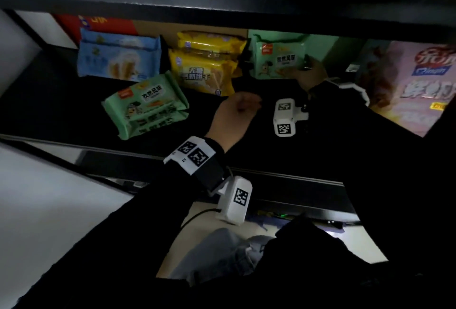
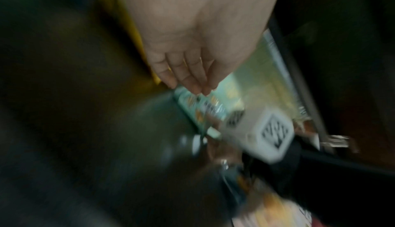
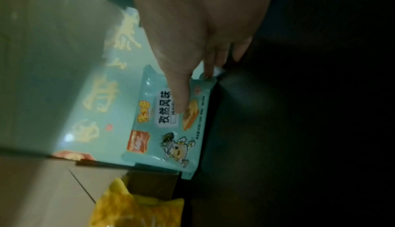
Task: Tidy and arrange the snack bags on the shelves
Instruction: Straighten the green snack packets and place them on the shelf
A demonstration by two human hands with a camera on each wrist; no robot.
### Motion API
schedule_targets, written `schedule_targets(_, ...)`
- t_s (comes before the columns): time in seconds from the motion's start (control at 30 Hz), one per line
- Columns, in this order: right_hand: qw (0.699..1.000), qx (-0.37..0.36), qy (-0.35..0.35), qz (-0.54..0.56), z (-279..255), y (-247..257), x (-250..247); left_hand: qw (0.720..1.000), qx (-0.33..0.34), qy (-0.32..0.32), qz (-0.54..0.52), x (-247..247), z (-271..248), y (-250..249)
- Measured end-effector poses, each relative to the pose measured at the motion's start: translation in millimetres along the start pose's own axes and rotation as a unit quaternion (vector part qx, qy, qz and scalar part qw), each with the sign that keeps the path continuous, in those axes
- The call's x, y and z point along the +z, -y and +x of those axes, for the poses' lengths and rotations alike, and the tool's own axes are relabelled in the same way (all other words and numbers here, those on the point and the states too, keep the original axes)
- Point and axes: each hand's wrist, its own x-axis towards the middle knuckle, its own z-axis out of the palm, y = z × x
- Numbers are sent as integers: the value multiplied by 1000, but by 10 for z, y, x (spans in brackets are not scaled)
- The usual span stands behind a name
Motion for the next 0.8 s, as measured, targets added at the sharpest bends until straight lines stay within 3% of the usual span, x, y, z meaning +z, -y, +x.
schedule_targets(0.23, 998, -24, -27, -51, -149, -151, -22, 995, -84, 50, 26, 77, 63, 81)
schedule_targets(0.4, 996, -7, -28, 87, -544, -394, -159, 985, -124, 43, -116, 26, 116, 92)
schedule_targets(0.57, 977, 42, 55, 203, -980, -580, -209, 982, -63, 63, -165, 37, 128, 72)
schedule_targets(0.67, 957, 51, 76, 274, -1100, -546, -233, 980, -40, 39, -193, 64, 103, 53)
schedule_targets(0.8, 942, 7, 42, 333, -1145, -376, -243, 986, -17, 18, -166, 123, 90, -4)
